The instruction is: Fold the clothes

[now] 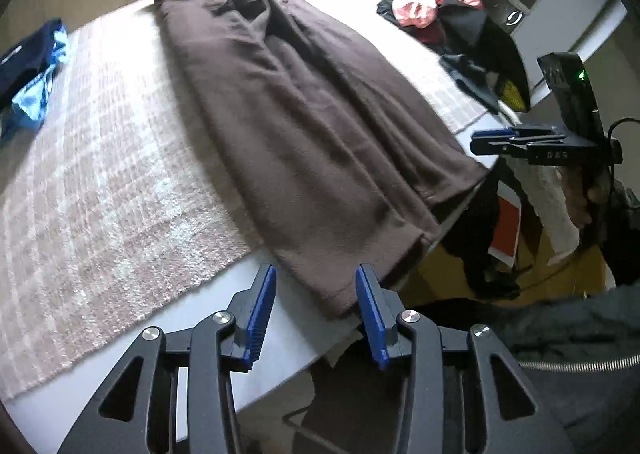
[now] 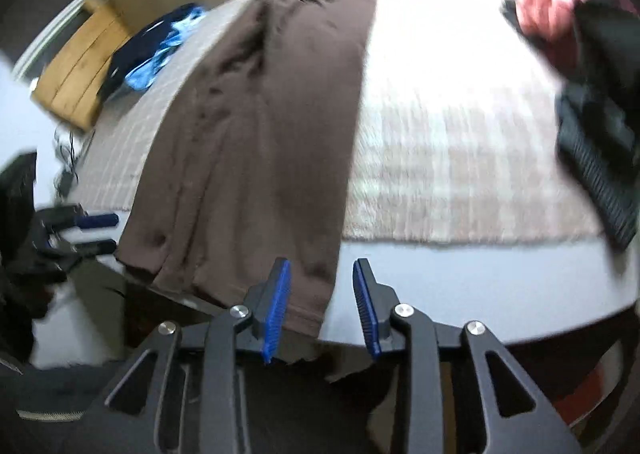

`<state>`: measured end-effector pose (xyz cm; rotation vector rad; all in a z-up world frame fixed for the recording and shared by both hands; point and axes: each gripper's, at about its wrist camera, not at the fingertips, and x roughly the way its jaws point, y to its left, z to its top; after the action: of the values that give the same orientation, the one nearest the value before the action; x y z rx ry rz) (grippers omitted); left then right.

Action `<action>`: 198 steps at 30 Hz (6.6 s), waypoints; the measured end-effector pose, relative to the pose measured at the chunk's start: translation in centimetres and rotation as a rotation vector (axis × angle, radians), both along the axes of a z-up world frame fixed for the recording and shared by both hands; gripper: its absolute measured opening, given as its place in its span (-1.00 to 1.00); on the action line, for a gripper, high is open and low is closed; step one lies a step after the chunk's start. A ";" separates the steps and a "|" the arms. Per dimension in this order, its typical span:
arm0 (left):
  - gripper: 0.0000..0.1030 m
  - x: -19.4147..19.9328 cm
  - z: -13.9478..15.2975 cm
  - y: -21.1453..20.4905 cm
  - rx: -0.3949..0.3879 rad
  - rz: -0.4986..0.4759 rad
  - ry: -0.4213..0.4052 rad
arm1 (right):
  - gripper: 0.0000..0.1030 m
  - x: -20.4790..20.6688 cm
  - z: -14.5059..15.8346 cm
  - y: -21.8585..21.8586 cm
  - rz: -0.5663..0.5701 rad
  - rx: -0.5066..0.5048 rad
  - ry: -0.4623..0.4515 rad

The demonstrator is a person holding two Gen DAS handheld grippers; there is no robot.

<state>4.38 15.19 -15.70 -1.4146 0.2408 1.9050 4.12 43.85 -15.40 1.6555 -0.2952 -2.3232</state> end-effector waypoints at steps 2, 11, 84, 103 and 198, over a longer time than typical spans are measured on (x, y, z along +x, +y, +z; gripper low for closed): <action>-0.20 -0.3 -0.8 0.8 -0.014 -0.009 -0.026 | -0.37 -0.3 -0.6 -0.4 0.009 -0.029 -0.005; -0.04 -0.1 -1.4 2.7 -0.033 -0.064 -0.056 | -0.37 0.1 -0.3 -1.7 0.086 0.019 0.010; -0.87 -27.1 5.5 4.2 0.148 0.088 0.082 | -0.81 -23.8 4.6 5.7 0.065 -0.377 0.051; -0.37 -27.0 5.7 2.6 0.139 0.069 0.103 | -0.55 -23.6 5.7 1.0 0.156 -0.089 0.177; -0.73 -46.9 -0.9 15.1 -0.273 -0.099 0.299 | -0.65 -46.8 2.0 0.5 0.179 0.276 0.135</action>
<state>-42.57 30.30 -16.57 -1.2538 0.7253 2.0540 -42.69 44.35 -13.44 1.5563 0.2026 -2.4060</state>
